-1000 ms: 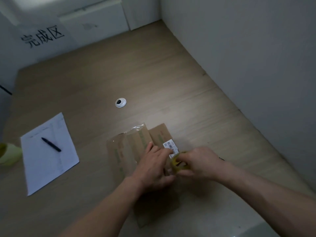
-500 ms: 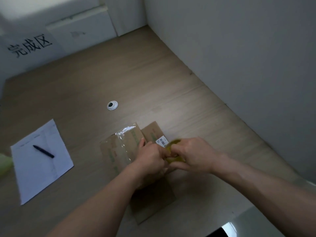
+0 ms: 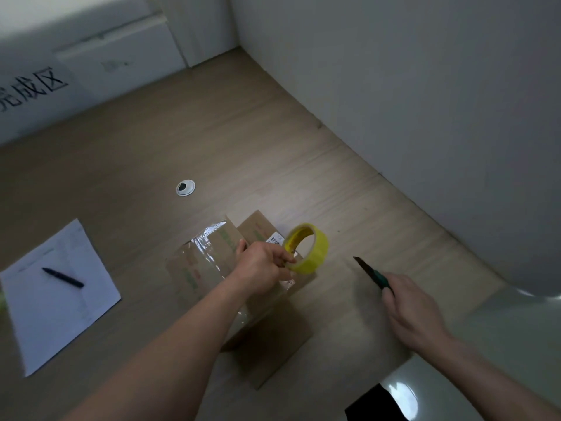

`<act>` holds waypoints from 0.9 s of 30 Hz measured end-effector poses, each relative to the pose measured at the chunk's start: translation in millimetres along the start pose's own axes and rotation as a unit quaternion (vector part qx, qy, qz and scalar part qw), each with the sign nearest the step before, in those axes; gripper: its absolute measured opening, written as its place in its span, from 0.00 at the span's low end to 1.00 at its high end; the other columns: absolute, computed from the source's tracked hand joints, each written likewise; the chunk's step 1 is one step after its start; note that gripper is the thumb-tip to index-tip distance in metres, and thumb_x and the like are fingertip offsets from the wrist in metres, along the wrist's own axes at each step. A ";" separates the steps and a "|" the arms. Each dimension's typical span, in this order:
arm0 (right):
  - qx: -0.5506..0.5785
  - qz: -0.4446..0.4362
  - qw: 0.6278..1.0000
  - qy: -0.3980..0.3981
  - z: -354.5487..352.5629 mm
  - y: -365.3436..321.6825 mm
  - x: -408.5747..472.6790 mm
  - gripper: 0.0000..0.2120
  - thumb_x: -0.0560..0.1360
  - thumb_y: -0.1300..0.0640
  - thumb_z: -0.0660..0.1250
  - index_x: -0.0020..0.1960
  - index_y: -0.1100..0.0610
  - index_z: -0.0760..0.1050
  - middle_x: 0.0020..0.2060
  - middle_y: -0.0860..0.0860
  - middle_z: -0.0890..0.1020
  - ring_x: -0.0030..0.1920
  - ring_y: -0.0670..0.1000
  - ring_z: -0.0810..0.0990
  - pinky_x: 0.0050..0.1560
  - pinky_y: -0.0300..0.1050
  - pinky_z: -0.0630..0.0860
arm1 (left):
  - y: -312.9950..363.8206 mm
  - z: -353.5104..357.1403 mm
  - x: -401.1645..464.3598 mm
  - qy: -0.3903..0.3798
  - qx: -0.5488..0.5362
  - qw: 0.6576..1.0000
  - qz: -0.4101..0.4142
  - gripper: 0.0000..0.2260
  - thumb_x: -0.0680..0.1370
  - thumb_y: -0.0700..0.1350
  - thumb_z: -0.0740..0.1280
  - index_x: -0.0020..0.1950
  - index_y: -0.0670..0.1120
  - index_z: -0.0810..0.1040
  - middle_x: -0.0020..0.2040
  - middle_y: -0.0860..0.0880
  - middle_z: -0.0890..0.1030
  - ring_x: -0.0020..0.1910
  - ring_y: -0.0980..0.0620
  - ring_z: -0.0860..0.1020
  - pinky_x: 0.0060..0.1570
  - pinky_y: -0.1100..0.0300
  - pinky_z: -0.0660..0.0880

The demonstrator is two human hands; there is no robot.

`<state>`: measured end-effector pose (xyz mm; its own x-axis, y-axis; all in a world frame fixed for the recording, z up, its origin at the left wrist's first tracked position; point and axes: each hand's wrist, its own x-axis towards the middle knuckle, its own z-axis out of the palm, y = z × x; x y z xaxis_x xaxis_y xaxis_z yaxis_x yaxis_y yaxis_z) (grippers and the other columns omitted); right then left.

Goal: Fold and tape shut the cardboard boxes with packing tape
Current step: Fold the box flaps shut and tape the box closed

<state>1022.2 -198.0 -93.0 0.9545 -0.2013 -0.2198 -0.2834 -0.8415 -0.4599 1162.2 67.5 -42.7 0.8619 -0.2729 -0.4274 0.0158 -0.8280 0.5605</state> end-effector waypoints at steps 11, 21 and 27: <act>0.055 -0.126 0.989 -0.058 11.2 -86.2 -43.9 0.17 0.80 0.48 0.62 0.68 0.42 0.72 0.55 0.43 0.77 0.57 0.46 0.76 0.52 0.40 0.71 | -0.2 -3.1 -0.3 -0.003 0.003 1.000 0.013 0.12 0.68 0.50 0.78 0.36 0.62 0.77 0.30 0.62 0.77 0.40 0.70 0.73 0.74 0.45 0.42; 0.036 -0.112 0.991 -0.063 12.3 -107.0 -35.6 0.18 0.81 0.46 0.60 0.70 0.43 0.70 0.54 0.45 0.77 0.56 0.49 0.76 0.51 0.44 0.72 | 0.7 -0.8 -0.8 0.011 0.000 1.000 0.010 0.12 0.67 0.52 0.78 0.35 0.63 0.75 0.30 0.61 0.75 0.38 0.72 0.71 0.74 0.48 0.40; -0.004 -0.092 0.994 -0.058 10.7 -116.3 -39.5 0.19 0.81 0.44 0.56 0.71 0.40 0.66 0.56 0.44 0.75 0.56 0.48 0.77 0.51 0.46 0.74 | -0.8 -0.5 -0.9 0.012 -0.009 1.000 0.015 0.12 0.68 0.52 0.78 0.36 0.63 0.76 0.32 0.61 0.78 0.41 0.66 0.75 0.74 0.46 0.40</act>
<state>1016.4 -86.8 -40.0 0.9730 0.0145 -0.2302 -0.1043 -0.8625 -0.4952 1161.6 68.7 -42.3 0.8743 -0.2859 -0.3923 -0.0023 -0.8106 0.5856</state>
